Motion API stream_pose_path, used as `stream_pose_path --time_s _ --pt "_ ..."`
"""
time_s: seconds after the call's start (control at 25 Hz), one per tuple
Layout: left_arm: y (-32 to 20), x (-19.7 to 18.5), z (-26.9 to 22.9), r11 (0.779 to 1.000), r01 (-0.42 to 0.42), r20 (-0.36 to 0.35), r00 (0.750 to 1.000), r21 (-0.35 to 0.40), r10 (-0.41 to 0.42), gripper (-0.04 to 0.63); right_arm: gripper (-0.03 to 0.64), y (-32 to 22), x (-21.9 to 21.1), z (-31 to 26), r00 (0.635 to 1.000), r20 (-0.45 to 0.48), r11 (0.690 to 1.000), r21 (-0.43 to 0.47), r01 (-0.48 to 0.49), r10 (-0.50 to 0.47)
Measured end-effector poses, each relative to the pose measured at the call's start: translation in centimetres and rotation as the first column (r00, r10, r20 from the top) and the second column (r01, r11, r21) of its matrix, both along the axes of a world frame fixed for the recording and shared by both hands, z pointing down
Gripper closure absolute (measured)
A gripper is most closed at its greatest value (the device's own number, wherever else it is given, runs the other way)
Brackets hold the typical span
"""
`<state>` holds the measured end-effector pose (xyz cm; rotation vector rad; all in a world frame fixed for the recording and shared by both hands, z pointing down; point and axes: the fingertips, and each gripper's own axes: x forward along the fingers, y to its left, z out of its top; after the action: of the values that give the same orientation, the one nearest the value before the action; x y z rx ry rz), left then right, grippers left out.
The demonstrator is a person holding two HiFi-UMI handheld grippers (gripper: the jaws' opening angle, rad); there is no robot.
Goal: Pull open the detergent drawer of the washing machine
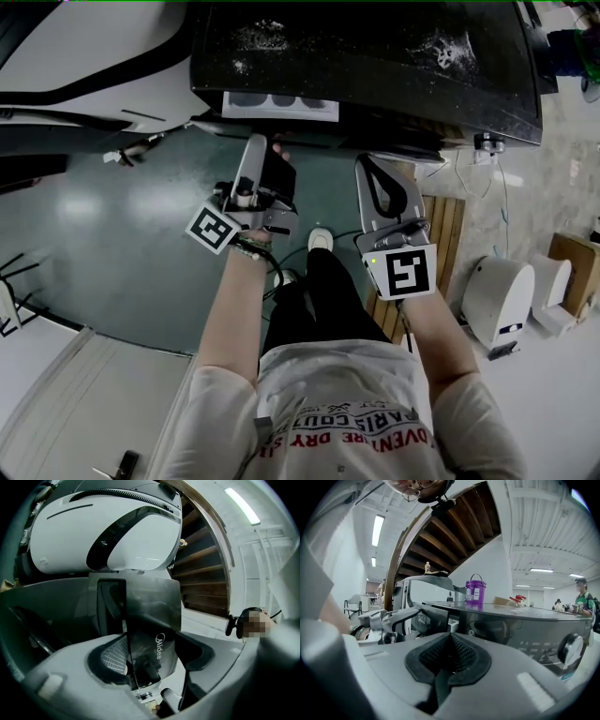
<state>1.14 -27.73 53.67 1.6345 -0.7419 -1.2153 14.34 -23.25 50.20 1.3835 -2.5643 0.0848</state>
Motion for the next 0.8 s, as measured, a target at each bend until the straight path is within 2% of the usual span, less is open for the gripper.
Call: stream_pose_path --time_s 0.32,0.8 --pt "3.2 0.1 0.0 0.998 -0.066 0.008 0.998 -0.010 0.067 0.285 0.615 3.6 0.1 -0.3 0.998 -0.042 0.999 0.019 -0.042 0.043" --pt "8.3 -0.2 0.2 0.995 -0.103 0.024 0.994 -0.006 0.104 0.284 0.615 8.2 -0.9 -0.7 0.995 -0.022 0.995 0.021 -0.093 0.093"
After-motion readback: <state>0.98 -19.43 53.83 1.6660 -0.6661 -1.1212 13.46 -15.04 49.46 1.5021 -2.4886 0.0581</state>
